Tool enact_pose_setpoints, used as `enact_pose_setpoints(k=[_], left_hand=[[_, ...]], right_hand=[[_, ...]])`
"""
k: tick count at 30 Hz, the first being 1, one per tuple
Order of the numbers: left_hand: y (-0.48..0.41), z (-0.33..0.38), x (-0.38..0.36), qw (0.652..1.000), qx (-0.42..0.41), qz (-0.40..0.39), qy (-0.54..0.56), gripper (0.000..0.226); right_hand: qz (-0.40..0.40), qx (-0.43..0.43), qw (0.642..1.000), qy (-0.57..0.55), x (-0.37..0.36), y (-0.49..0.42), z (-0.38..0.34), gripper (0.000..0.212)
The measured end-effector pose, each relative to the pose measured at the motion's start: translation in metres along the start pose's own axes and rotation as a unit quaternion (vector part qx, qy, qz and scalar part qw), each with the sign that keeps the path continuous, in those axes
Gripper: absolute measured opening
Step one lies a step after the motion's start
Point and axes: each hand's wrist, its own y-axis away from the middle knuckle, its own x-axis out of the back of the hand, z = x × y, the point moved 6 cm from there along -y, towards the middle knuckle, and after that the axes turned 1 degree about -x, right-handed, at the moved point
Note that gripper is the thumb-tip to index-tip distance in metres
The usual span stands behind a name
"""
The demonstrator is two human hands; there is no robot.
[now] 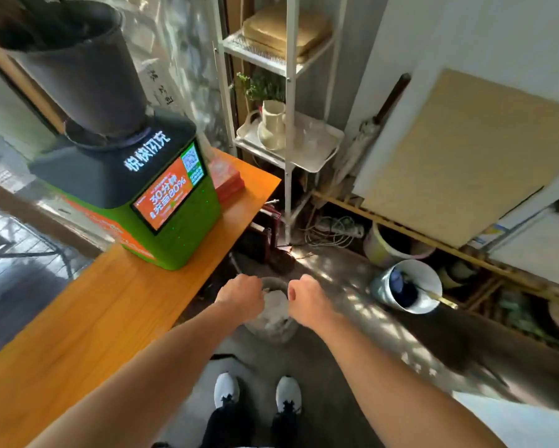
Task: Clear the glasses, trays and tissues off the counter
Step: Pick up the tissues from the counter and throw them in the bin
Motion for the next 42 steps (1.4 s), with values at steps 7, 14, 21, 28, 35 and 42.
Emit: enact_pose_setpoints(k=[7, 14, 21, 28, 35, 42], left_hand=[[-0.082, -0.028, -0.094, 0.995, 0.059, -0.071, 0.047, 0.03], [-0.216, -0.08, -0.255, 0.967, 0.186, -0.086, 0.151, 0.032], [-0.343, -0.119, -0.379, 0.954, 0.258, -0.049, 0.144, 0.027], [-0.396, -0.142, -0.44, 0.904, 0.283, -0.077, 0.312, 0.028], [-0.379, -0.166, -0.414, 0.885, 0.336, -0.071, 0.314, 0.034], [-0.314, -0.078, -0.275, 0.986, 0.144, -0.082, 0.027, 0.027]], right_hand=[[-0.077, -0.041, 0.996, -0.027, -0.099, -0.062, 0.043, 0.026], [-0.093, -0.135, 0.98, -0.11, -0.245, -0.168, 0.134, 0.018], [-0.08, -0.158, 0.978, -0.111, -0.368, -0.276, 0.206, 0.026], [-0.09, -0.156, 0.975, -0.13, -0.438, -0.325, 0.221, 0.032], [-0.1, -0.17, 0.972, -0.129, -0.419, -0.313, 0.228, 0.034], [-0.1, -0.156, 0.978, -0.097, -0.261, -0.253, 0.22, 0.03]])
